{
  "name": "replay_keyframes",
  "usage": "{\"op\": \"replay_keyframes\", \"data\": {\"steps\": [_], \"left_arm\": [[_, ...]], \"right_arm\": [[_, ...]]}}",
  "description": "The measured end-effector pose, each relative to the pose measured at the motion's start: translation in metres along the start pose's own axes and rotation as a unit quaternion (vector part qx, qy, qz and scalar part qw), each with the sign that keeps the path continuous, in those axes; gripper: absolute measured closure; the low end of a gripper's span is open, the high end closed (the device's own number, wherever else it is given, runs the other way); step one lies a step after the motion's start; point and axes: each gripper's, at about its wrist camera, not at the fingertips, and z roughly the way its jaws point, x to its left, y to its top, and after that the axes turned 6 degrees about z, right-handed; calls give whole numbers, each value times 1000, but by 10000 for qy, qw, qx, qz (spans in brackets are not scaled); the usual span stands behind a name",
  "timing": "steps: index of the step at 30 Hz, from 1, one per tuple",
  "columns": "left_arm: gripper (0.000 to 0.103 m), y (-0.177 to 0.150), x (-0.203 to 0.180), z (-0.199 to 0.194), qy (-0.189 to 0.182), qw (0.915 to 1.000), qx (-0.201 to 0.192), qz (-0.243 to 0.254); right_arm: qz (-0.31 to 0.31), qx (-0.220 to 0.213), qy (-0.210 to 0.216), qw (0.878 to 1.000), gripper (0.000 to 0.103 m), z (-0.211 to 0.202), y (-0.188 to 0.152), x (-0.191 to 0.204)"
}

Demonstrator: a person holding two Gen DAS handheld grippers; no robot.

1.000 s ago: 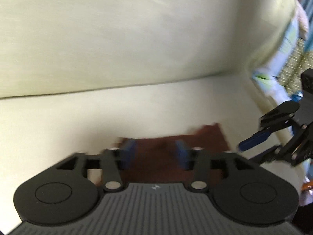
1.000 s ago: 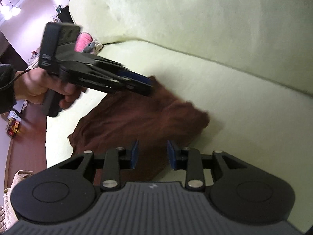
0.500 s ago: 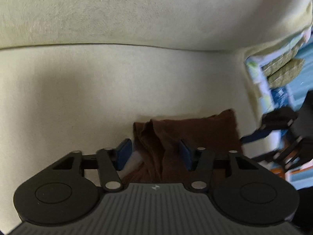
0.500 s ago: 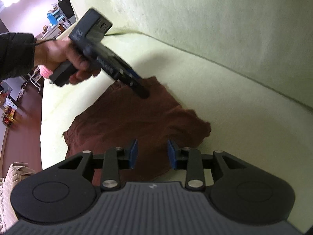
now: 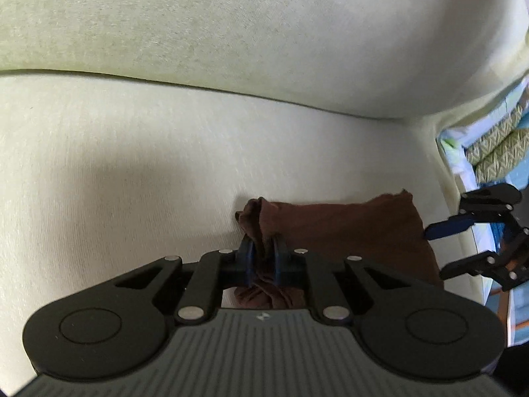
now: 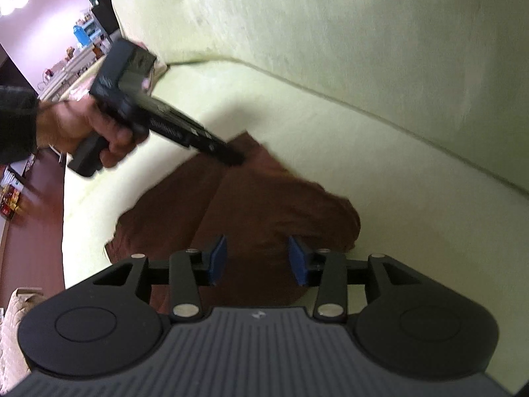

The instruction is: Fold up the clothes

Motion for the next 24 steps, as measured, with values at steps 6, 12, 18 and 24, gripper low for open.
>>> {"op": "replay_keyframes", "data": {"steps": [6, 12, 18, 24], "left_arm": [[80, 0, -10, 0, 283, 9994, 86, 173], [80, 4, -11, 3, 387, 9989, 114, 246], [72, -1, -30, -18, 629, 9979, -12, 168], [69, -38, -90, -78, 1000, 9932, -548, 249]], "right_arm": [[-77, -13, -5, 10000, 66, -2, -4, 9], [-383, 275, 149, 9988, 68, -4, -29, 34], [-803, 656, -69, 9946, 68, 22, -51, 39], [-470, 615, -99, 9969, 68, -18, -47, 26]]}}
